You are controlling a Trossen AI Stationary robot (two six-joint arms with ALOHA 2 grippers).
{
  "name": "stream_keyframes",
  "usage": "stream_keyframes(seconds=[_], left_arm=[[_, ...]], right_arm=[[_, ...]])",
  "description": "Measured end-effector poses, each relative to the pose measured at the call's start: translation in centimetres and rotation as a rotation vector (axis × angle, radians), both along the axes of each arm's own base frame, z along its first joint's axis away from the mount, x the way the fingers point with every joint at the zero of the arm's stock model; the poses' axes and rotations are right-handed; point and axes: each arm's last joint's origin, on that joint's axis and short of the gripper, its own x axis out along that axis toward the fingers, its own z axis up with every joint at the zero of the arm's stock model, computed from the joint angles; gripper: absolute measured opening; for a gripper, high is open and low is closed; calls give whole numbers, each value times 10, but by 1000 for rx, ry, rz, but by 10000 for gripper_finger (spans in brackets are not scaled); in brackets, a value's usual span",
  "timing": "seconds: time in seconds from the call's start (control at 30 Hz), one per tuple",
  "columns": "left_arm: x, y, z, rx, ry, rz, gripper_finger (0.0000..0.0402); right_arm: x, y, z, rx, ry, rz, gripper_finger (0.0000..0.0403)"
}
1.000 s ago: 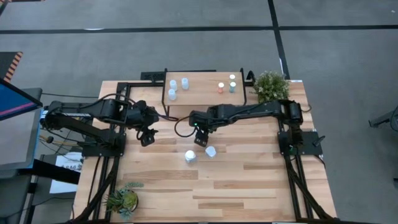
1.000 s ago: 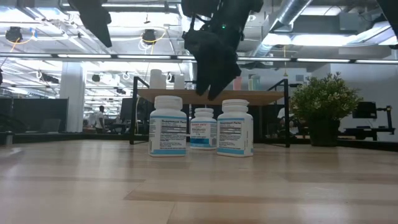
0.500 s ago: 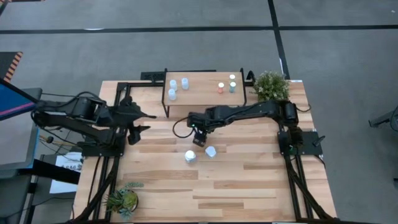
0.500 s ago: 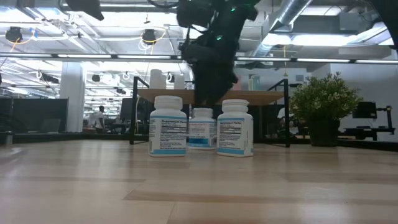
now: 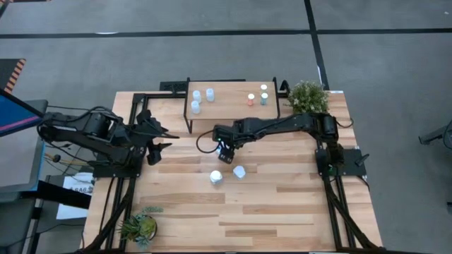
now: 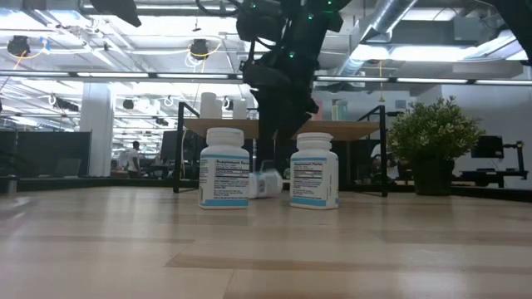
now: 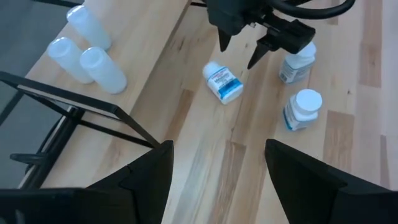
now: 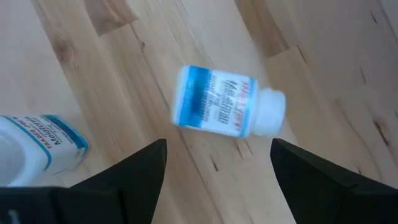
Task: Pick and place medicine bottles onto shelf by color
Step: Put the top right white medicine bottle on the shelf, then put the bottom right white medicine bottle on the shelf
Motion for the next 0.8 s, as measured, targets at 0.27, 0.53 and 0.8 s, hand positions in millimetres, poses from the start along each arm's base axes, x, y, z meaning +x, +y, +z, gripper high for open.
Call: stream_keyframes(seconds=[0.27,0.53,0.8], left_arm=[[1,0,0,-13,-2,17,240],[13,-4,-8,-73,54,20,240],[34,-9,-18,-24,115,-15,240]], right_arm=[[-2,5,3,71,22,-11,310],[-20,27,33,97,79,35,310],[-43,71,62,98,-48,134,310]])
